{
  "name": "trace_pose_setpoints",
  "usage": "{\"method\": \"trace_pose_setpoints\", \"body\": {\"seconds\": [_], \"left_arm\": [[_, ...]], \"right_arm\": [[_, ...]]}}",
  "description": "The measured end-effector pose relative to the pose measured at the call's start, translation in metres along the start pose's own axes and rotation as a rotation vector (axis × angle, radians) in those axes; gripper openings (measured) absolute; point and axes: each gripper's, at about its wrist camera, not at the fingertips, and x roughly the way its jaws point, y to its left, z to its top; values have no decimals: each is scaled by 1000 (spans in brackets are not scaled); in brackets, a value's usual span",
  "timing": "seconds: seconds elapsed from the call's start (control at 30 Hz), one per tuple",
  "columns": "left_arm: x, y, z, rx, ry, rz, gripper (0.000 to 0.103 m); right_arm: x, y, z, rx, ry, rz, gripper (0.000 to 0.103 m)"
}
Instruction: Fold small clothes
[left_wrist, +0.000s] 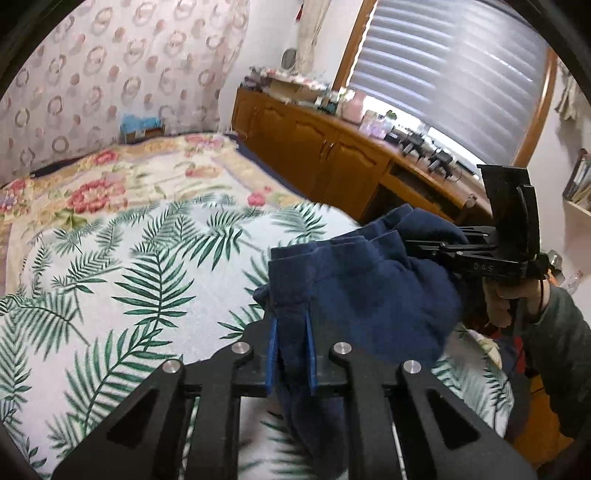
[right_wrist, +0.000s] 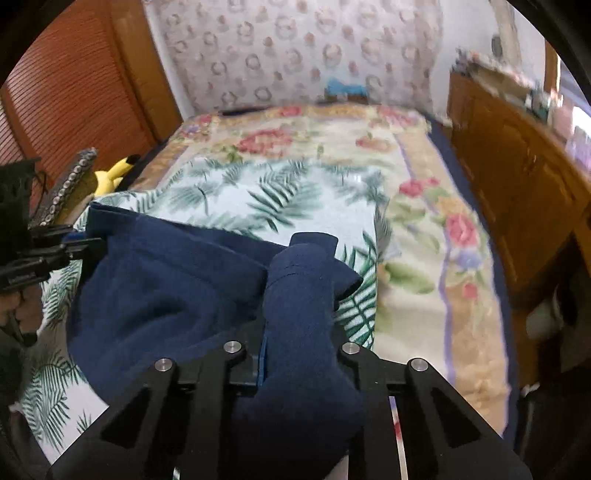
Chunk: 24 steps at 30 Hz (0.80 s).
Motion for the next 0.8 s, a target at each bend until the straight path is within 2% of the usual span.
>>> {"method": "trace_pose_setpoints", "body": {"seconds": [0.13,0.23,0.43,0.5,0.6,0.63,0.7,0.77,0.8], "left_arm": [[-38,-9,-5,15,-61,12,9],[-77,0,-14,-7,-100,30,9],[-139,35,-47,-65,-132,124,9],[-143,58,-61,-97,-112,186,9],[-126,82,-77,-119,-51,273,10],[-120,85,-81,-124,-37,284,10],[-109,95,-89,-143,-19,299,10],[-105,98,-93,-142,-21,310,10],[-104,100,-93,-144,-22,311,10]], "right_arm": [[-29,22,6,-31,-67,32,15],[-41,43,10,-65,-88,65,15],[-43,98,23,-117,-85,227,15],[-30,114,26,-133,-64,263,15],[1,132,31,-148,-14,237,21],[14,138,33,-144,3,230,27],[23,140,35,-147,7,187,32],[19,139,37,-151,-14,161,37],[14,137,36,-151,-22,155,44]]}}
